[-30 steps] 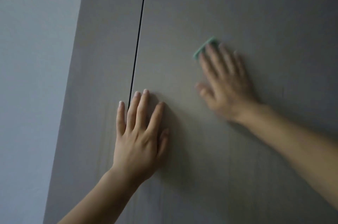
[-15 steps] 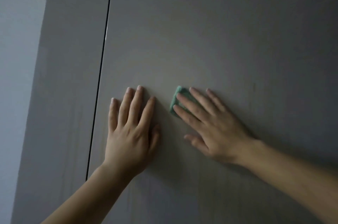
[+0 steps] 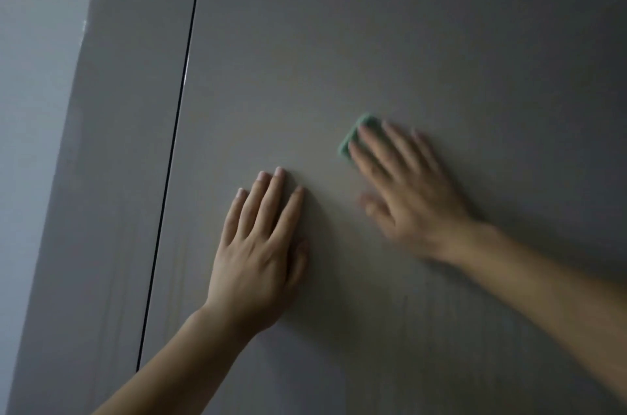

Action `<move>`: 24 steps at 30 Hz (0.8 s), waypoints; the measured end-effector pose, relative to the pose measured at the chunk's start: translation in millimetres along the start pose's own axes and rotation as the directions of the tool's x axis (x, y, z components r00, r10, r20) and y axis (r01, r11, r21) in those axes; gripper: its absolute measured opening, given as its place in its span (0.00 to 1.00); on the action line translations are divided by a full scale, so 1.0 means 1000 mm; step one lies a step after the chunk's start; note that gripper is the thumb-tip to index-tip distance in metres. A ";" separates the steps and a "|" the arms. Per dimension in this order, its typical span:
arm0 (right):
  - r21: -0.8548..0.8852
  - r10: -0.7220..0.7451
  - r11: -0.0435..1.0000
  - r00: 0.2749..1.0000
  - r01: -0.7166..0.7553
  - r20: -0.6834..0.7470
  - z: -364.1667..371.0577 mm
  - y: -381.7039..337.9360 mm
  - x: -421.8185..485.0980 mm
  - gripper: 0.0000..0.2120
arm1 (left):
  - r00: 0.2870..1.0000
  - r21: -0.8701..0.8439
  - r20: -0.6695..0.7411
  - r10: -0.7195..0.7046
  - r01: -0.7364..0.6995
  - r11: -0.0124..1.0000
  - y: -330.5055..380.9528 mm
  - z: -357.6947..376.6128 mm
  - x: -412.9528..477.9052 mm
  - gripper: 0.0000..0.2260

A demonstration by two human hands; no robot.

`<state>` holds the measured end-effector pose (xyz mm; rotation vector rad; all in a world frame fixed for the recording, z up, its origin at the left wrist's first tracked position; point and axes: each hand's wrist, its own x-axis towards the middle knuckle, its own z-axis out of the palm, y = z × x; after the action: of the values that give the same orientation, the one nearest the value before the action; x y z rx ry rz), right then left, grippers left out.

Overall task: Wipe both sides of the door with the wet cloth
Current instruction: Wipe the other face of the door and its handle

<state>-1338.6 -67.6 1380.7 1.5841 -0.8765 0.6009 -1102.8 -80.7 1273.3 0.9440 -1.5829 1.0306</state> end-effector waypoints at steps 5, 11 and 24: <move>0.085 0.207 0.975 0.978 -0.204 -0.016 -0.025 0.005 0.146 0.36 | 1.000 0.022 0.010 0.019 -0.019 1.000 -0.003 0.001 -0.001 0.29; -0.013 -0.236 0.972 0.971 0.237 0.036 -0.017 -0.024 0.123 0.36 | 1.000 0.029 -0.008 0.029 -0.028 0.999 -0.006 -0.001 -0.001 0.29; -0.032 -0.200 0.979 0.980 0.200 0.009 -0.009 0.019 0.050 0.33 | 1.000 0.042 -0.026 0.012 -0.011 0.999 -0.002 -0.001 -0.002 0.28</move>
<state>-1323.4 -69.9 1432.8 1.6218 -0.7161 0.4371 -1100.0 -80.8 1271.7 0.9471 -1.5514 1.0839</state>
